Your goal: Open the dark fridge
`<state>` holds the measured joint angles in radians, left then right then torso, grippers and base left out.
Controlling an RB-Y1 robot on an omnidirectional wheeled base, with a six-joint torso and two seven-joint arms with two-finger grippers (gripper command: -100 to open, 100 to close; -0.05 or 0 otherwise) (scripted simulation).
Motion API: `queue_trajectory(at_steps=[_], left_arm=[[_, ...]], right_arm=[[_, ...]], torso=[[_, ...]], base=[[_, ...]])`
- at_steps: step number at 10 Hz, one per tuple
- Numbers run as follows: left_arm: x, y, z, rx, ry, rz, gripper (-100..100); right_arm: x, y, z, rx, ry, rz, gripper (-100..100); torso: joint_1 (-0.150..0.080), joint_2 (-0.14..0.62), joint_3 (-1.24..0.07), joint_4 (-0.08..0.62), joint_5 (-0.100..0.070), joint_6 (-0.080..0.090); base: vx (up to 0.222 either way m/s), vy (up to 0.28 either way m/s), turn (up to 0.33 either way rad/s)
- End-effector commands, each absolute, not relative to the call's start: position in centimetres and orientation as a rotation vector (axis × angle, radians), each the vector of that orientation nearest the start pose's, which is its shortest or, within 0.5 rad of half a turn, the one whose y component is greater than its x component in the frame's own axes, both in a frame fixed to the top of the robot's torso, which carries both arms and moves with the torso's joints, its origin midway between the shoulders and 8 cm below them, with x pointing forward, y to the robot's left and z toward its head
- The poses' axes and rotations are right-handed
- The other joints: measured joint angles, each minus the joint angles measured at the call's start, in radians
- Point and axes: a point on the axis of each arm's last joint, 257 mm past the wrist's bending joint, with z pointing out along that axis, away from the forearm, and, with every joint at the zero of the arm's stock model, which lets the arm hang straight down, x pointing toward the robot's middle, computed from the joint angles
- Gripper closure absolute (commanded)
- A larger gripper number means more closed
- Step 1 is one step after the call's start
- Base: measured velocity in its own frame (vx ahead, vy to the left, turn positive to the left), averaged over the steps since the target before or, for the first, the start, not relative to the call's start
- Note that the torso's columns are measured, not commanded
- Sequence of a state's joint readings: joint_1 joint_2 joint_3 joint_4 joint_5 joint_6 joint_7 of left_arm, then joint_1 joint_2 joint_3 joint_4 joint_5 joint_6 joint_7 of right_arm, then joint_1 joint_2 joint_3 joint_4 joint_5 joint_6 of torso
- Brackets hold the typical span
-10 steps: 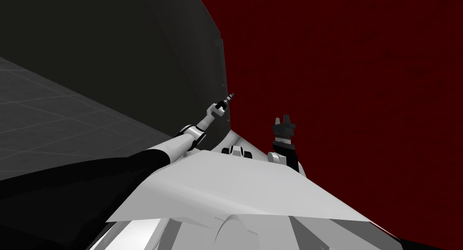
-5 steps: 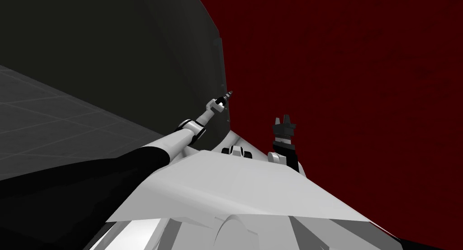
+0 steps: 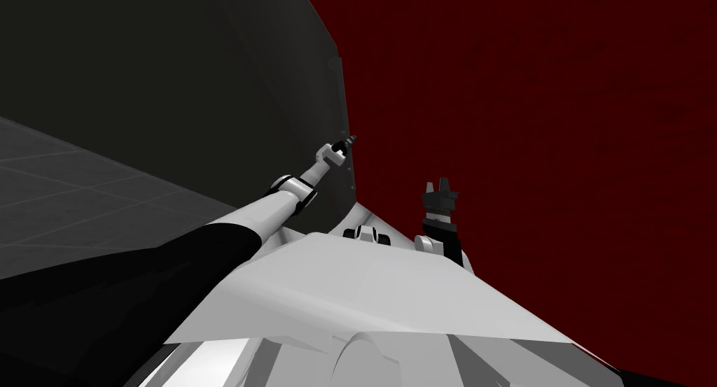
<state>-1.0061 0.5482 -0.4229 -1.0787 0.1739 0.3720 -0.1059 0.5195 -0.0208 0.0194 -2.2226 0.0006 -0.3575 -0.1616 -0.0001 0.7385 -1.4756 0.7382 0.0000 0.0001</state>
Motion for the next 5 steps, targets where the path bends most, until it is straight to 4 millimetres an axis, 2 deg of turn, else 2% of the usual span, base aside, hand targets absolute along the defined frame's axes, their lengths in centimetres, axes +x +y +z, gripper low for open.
queue_trajectory(at_steps=[1,4,5], left_arm=[[74.6,19.4,4.2,-0.536,1.551,-0.729,-100],[75.3,21.4,5.9,-0.56,1.541,-0.677,-100],[75.3,21.4,5.9,-0.56,1.541,-0.677,-100]], right_arm=[[37.4,-28.0,-3.9,0.899,0.724,1.401,0],[37.4,-28.0,-3.9,0.899,0.724,1.401,0],[37.4,-28.0,-3.9,0.899,0.724,1.4,0]], torso=[[0.0,0.0,0.0,0.0,0.0,0.0],[0.003,-0.005,-0.003,0.002,0.0,-0.001],[0.002,-0.004,-0.003,0.0,0.0,0.0]], base=[[0.002,-0.008,-0.007],[0.011,-0.006,-0.004],[0.027,0.006,0.001]])
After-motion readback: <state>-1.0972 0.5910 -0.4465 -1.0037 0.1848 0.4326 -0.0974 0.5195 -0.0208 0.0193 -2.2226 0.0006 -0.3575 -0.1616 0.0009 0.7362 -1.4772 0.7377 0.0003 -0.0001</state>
